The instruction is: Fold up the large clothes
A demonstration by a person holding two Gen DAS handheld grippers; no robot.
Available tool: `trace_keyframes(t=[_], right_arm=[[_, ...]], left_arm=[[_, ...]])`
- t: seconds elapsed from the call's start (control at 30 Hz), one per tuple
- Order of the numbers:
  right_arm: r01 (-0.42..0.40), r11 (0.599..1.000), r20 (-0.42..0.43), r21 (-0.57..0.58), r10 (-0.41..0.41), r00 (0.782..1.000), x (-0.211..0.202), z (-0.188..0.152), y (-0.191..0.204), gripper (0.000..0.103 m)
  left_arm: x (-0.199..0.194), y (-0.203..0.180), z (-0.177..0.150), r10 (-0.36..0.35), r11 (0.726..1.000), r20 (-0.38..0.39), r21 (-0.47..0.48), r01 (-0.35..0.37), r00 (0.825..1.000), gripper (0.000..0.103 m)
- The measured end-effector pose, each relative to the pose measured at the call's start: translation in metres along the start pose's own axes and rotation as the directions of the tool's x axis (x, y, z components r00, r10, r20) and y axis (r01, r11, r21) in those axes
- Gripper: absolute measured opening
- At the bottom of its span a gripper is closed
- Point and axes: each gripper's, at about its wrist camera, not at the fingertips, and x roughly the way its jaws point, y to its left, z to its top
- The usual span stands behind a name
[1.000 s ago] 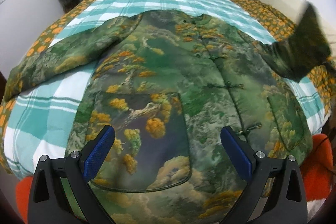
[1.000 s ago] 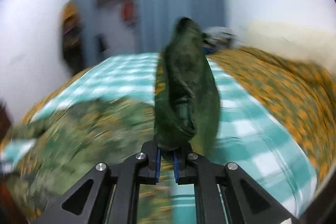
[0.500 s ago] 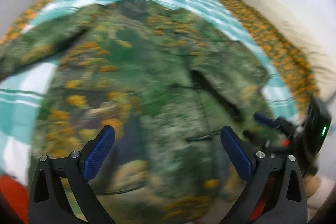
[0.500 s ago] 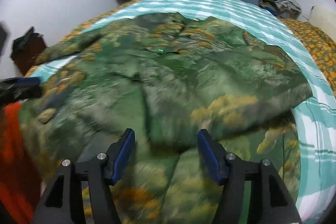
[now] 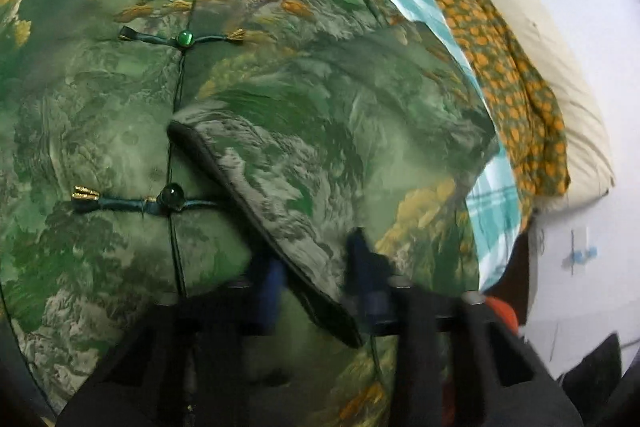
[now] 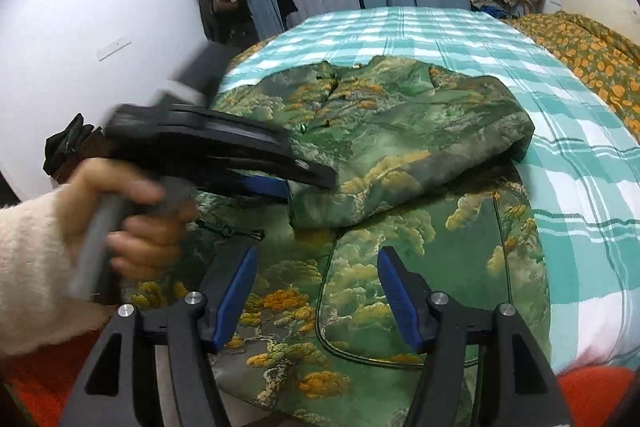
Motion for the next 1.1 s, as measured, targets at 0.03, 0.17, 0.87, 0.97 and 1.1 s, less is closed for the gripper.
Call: trace_keyframes(t=[0.03, 0.17, 0.87, 0.97, 1.1], right_arm=[[0.002, 1.000, 0.004, -0.002, -0.002, 1.000, -0.002, -0.002, -0.001, 0.064], [0.013, 1.000, 0.013, 0.025, -0.014, 1.000, -0.002, -0.004, -0.011, 0.064], [0.215, 0.969, -0.134, 0.120, -0.199, 0.971, 0.142, 0.151, -0.162, 0.037], [0.220, 0.968, -0.255, 0.119, -0.184, 0.949, 0.181, 0.135, -0.173, 0.037], [0.221, 0.967, -0.279, 0.130, -0.178, 0.944, 0.198, 0.124, -0.176, 0.036]], left_arm=[[-0.002, -0.002, 0.001, 0.001, 1.000, 0.001, -0.006, -0.001, 1.000, 0.012], [-0.026, -0.021, 0.008, 0.030, 0.997, 0.046, 0.074, -0.034, 0.998, 0.009], [-0.030, 0.065, 0.116, 0.281, 0.947, 0.201, 0.100, -0.305, 0.938, 0.010], [-0.027, 0.079, 0.111, 0.262, 0.957, 0.200, 0.076, -0.281, 0.944, 0.011], [-0.018, 0.091, 0.105, 0.244, 0.962, 0.211, 0.071, -0.264, 0.946, 0.013]])
